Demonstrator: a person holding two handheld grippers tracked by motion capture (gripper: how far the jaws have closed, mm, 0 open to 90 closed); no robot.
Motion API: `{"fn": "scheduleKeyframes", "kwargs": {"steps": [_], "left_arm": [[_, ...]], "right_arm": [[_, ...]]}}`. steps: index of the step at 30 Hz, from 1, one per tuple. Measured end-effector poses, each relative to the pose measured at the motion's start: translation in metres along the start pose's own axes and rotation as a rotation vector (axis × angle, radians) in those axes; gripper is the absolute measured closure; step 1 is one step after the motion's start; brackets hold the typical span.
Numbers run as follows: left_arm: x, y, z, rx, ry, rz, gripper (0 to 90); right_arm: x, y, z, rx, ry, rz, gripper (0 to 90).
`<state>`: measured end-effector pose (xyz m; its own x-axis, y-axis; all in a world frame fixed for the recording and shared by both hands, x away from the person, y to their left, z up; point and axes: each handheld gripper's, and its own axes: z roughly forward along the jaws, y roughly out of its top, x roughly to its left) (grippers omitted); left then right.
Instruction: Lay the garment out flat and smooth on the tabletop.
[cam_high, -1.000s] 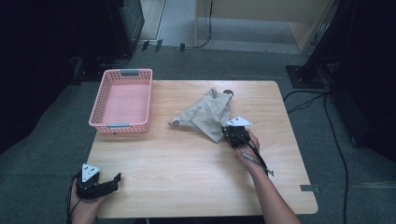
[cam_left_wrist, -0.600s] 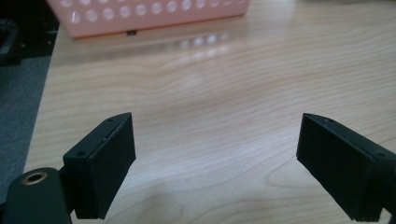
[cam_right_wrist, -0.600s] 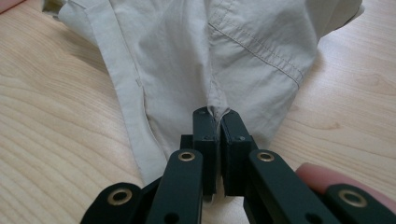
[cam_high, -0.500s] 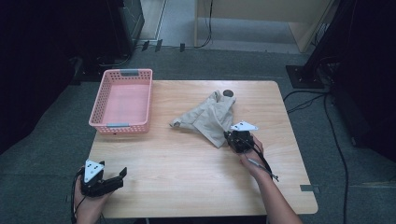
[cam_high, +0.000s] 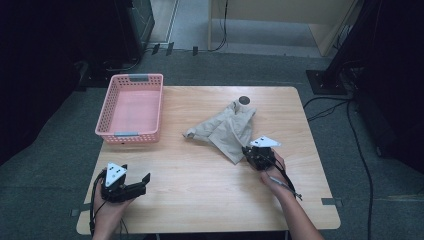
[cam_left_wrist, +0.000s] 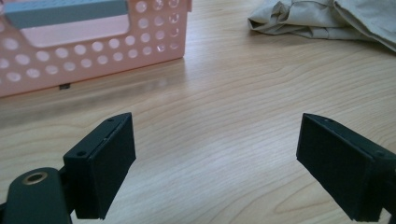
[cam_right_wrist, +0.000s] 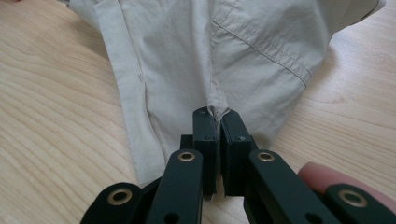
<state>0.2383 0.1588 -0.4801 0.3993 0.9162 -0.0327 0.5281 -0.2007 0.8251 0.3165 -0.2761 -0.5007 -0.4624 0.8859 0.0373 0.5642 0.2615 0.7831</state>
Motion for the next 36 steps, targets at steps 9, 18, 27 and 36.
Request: {"fn": "scheduleKeyframes", "kwargs": {"steps": [9, 18, 27, 36], "left_arm": [[-0.021, 0.014, 0.013, 0.004, 0.004, 0.051, 12.3], [-0.034, 0.025, 0.022, -0.009, -0.034, 0.050, 12.3], [-0.048, 0.034, 0.032, -0.012, -0.072, 0.055, 12.3], [-0.059, 0.042, 0.042, -0.010, -0.097, 0.064, 12.4]], "right_arm": [[-0.002, -0.008, -0.009, -0.005, 0.029, -0.019, 87.8], [-0.005, -0.019, -0.017, -0.002, 0.047, -0.046, 87.8], [-0.008, -0.028, -0.024, -0.003, 0.083, -0.091, 87.7], [-0.012, -0.036, -0.033, -0.005, 0.125, -0.149, 87.5]]}}
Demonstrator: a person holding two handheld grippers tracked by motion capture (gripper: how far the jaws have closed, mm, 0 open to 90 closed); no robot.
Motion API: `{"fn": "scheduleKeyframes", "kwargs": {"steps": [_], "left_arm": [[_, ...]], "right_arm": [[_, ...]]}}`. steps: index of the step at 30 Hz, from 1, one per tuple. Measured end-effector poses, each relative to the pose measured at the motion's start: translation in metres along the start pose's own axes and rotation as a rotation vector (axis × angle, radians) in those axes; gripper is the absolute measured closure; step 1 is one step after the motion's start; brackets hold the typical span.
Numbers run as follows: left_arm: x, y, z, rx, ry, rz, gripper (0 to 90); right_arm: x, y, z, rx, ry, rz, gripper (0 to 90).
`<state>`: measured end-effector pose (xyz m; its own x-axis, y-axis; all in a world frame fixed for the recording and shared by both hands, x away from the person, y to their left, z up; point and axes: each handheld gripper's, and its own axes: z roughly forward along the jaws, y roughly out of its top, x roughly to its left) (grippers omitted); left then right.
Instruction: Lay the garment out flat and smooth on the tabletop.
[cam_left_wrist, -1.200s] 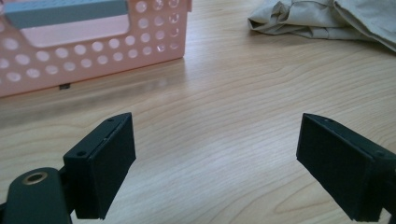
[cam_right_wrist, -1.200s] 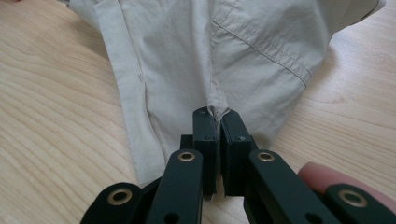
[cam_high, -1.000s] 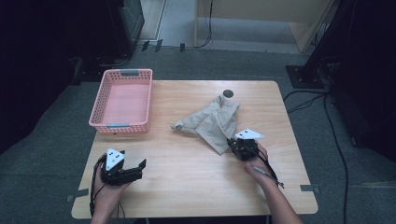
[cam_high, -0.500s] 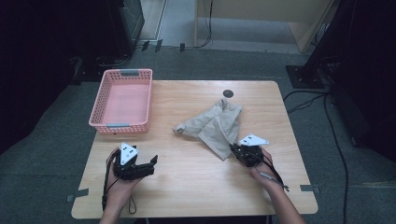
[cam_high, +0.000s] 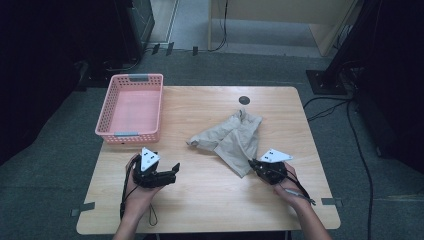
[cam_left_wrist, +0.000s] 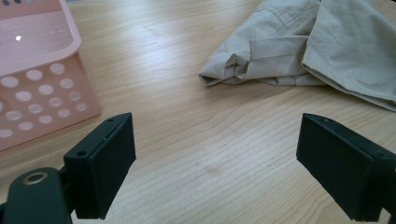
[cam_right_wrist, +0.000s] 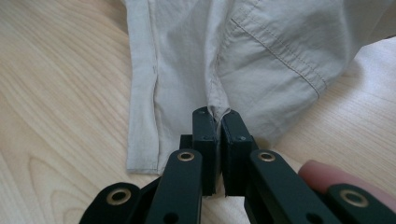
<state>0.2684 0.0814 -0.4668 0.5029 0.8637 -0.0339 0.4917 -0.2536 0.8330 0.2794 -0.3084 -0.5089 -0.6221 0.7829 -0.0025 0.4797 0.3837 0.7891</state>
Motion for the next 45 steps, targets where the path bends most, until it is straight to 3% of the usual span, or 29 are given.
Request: {"fn": "scheduleKeyframes", "kwargs": {"steps": [12, 28, 30, 36, 37, 44, 45], "left_arm": [[-0.015, 0.002, 0.021, 0.024, -0.031, 0.015, 12.6], [-0.036, 0.009, 0.054, 0.051, -0.086, 0.015, 14.5], [-0.039, 0.009, 0.058, 0.046, -0.077, 0.018, 23.6], [-0.044, 0.009, 0.070, 0.066, -0.104, 0.022, 28.2], [-0.045, 0.008, 0.072, 0.066, -0.102, 0.022, 33.4], [-0.047, 0.004, 0.077, 0.104, -0.166, 0.044, 62.0], [-0.046, 0.003, 0.079, 0.120, -0.193, 0.043, 62.0]], "right_arm": [[-0.009, -0.013, -0.014, 0.010, 0.010, -0.011, 87.1], [-0.022, -0.021, -0.021, 0.003, -0.022, 0.046, 86.5], [-0.022, -0.022, -0.021, 0.001, -0.023, 0.049, 86.4], [-0.023, -0.023, -0.021, -0.006, -0.025, 0.071, 86.3], [-0.024, -0.024, -0.021, -0.009, -0.025, 0.070, 86.3], [-0.023, -0.025, -0.021, -0.014, -0.025, 0.090, 86.3], [-0.023, -0.025, -0.021, -0.014, -0.025, 0.090, 86.3]]}}
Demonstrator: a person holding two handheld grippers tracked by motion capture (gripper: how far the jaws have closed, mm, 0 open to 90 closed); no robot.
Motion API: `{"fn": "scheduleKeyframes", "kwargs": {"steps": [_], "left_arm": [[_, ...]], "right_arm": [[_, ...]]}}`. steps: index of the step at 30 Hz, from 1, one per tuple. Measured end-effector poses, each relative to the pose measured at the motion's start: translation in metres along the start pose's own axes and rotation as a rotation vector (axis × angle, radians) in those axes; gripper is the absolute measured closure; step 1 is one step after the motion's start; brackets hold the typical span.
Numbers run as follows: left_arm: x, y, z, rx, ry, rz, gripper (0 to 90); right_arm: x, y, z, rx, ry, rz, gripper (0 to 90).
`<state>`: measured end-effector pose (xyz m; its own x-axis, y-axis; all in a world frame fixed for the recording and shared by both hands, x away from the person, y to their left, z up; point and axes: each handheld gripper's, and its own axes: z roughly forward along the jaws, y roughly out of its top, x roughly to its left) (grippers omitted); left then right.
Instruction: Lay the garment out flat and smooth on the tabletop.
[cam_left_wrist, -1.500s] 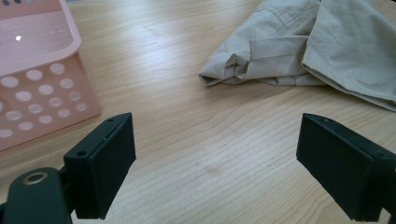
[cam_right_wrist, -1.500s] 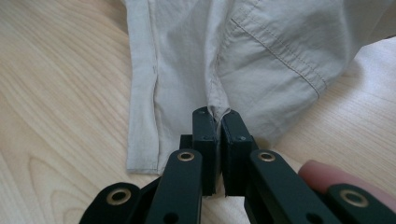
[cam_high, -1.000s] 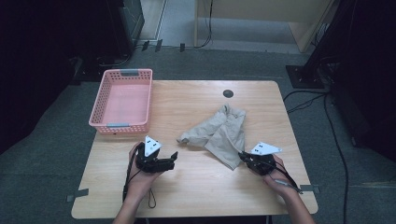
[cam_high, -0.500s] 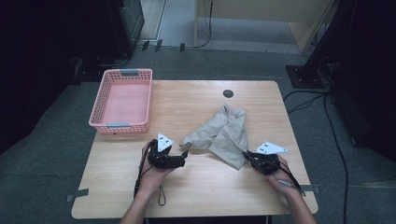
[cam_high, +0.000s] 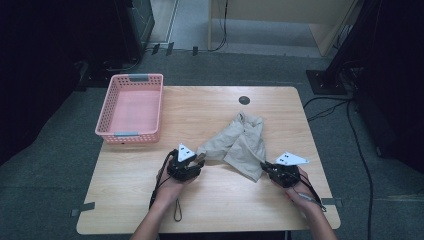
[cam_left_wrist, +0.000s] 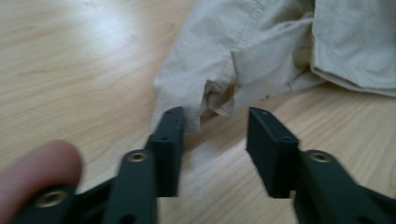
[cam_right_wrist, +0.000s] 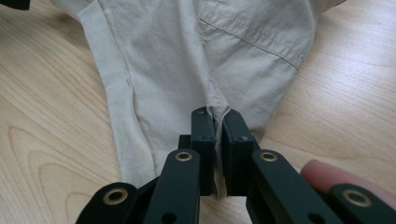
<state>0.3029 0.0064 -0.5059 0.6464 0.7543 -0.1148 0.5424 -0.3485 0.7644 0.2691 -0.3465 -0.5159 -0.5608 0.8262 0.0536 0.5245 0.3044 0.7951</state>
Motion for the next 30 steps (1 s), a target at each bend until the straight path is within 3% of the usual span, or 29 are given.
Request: {"fn": "scheduleKeyframes", "kwargs": {"steps": [2, 5, 6, 12, 17, 21, 23, 25, 26, 27, 28, 30], "left_arm": [[0.004, -0.002, 0.003, 0.011, -0.070, -0.043, 74.7], [0.005, -0.004, 0.005, 0.020, -0.078, -0.050, 87.0], [0.005, -0.005, 0.005, 0.022, -0.056, -0.040, 90.0], [0.004, -0.010, 0.003, 0.021, -0.046, -0.001, 90.0], [0.005, -0.011, 0.001, 0.002, -0.029, 0.001, 90.0], [0.008, -0.007, -0.005, -0.066, -0.015, -0.017, 90.0], [0.008, -0.005, -0.005, -0.075, -0.009, -0.030, 76.5], [0.007, -0.004, -0.003, -0.077, 0.030, -0.024, 59.9], [0.007, -0.004, -0.003, -0.077, 0.030, -0.024, 54.1], [0.005, -0.002, -0.001, -0.080, 0.070, -0.021, 48.2], [0.005, -0.001, 0.000, -0.077, 0.083, -0.022, 45.2], [0.005, 0.001, 0.003, -0.059, 0.090, -0.021, 37.2]], "right_arm": [[0.001, 0.000, 0.000, -0.004, -0.003, 0.008, 86.3], [0.001, -0.001, 0.000, -0.009, -0.004, 0.019, 86.2], [0.001, -0.001, 0.000, -0.012, -0.008, 0.024, 86.2], [0.001, -0.003, -0.001, -0.018, -0.007, 0.033, 86.3], [0.002, -0.003, -0.002, -0.020, -0.010, 0.037, 86.3], [0.001, -0.004, -0.002, -0.023, -0.008, 0.039, 86.3], [0.000, -0.004, -0.002, -0.024, -0.008, 0.040, 86.3], [0.000, -0.004, -0.002, -0.026, -0.008, 0.039, 86.3], [0.000, -0.004, -0.002, -0.026, -0.008, 0.039, 86.3], [0.000, -0.004, -0.003, -0.026, -0.008, 0.040, 86.3], [0.000, -0.004, -0.003, -0.025, -0.007, 0.042, 86.2], [0.000, -0.005, -0.003, -0.026, -0.007, 0.045, 86.2]]}}
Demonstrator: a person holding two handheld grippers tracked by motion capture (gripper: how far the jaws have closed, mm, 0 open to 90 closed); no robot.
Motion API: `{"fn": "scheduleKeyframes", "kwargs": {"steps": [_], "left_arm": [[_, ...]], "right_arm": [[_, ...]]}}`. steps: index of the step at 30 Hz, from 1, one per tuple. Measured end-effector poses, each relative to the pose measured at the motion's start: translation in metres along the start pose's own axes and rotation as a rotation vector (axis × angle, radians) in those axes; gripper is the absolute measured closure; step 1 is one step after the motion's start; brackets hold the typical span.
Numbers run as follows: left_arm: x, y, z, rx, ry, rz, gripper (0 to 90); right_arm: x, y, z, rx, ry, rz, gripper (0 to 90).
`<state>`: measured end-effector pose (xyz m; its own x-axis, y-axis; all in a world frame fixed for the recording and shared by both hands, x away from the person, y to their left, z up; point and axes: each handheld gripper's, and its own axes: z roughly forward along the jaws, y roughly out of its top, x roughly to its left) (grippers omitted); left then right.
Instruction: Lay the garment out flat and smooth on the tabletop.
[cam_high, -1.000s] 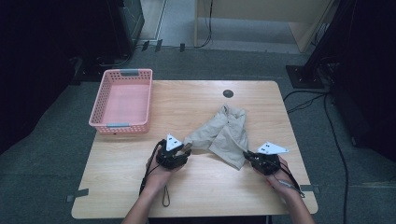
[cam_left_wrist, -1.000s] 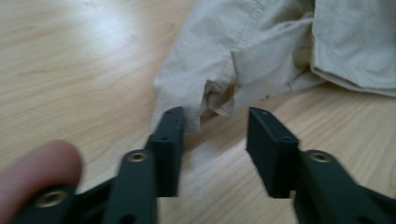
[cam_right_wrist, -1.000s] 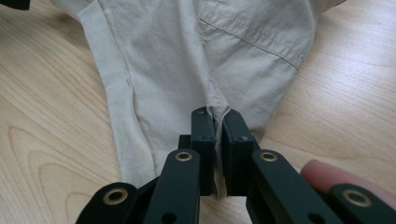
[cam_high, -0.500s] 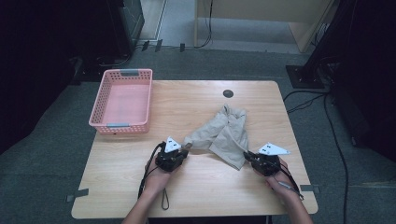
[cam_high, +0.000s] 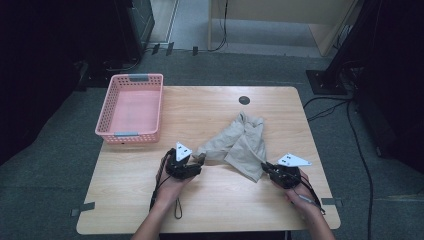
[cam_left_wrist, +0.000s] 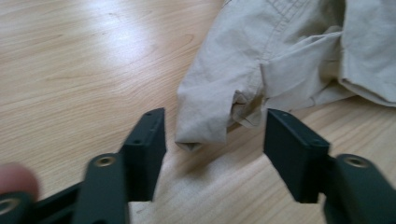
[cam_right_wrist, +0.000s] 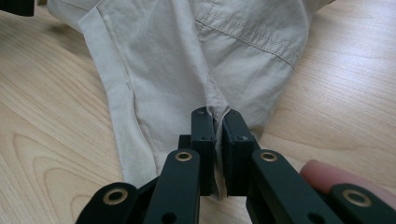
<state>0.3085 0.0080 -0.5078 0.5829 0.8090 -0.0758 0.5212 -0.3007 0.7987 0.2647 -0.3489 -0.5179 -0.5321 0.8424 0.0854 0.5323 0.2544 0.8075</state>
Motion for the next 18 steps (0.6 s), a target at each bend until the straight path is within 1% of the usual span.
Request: {"fn": "scheduleKeyframes", "kwargs": {"steps": [1, 2, 3, 4, 5, 6, 7, 8, 9, 11, 13, 14, 18], "left_arm": [[0.001, 0.001, 0.002, 0.012, -0.019, -0.010, 34.2], [0.001, 0.003, 0.005, 0.018, -0.033, -0.014, 33.1], [0.002, 0.004, 0.008, 0.027, -0.034, -0.010, 33.9], [0.003, 0.005, 0.010, 0.043, -0.031, -0.010, 37.5], [0.004, 0.006, 0.013, 0.053, -0.033, -0.023, 44.3], [0.005, 0.006, 0.014, 0.058, -0.040, -0.026, 51.4], [0.006, 0.006, 0.015, 0.055, -0.053, -0.024, 60.5], [0.006, 0.006, 0.016, 0.052, -0.071, -0.016, 69.1], [0.005, 0.005, 0.015, 0.056, -0.078, -0.007, 76.3], [0.002, 0.004, 0.015, 0.064, -0.082, 0.032, 83.5], [0.001, 0.002, 0.013, 0.066, -0.090, 0.042, 87.1], [0.001, 0.001, 0.011, 0.064, -0.095, 0.042, 87.7], [0.003, -0.007, 0.003, 0.058, -0.116, 0.044, 88.1]], "right_arm": [[0.000, 0.000, 0.000, 0.000, 0.000, 0.001, 86.2], [0.000, 0.000, 0.000, -0.001, 0.001, 0.003, 86.2], [0.000, 0.000, 0.000, 0.000, 0.003, 0.005, 86.2], [0.000, 0.000, 0.000, 0.001, 0.003, 0.007, 86.3], [0.000, 0.000, 0.000, 0.001, 0.004, 0.008, 86.2], [0.000, 0.000, 0.000, 0.000, 0.003, 0.007, 86.2], [0.000, 0.000, 0.000, 0.000, 0.002, 0.007, 86.3], [0.000, 0.000, 0.000, -0.001, 0.002, 0.008, 86.2], [0.000, 0.000, 0.000, -0.002, 0.003, 0.010, 86.3], [0.000, 0.000, 0.001, -0.002, 0.006, 0.016, 86.3], [0.000, -0.001, 0.001, -0.003, 0.007, 0.017, 86.3], [0.001, -0.001, 0.000, -0.001, 0.006, 0.021, 86.3], [0.005, -0.002, -0.002, 0.003, 0.006, 0.011, 86.3]]}}
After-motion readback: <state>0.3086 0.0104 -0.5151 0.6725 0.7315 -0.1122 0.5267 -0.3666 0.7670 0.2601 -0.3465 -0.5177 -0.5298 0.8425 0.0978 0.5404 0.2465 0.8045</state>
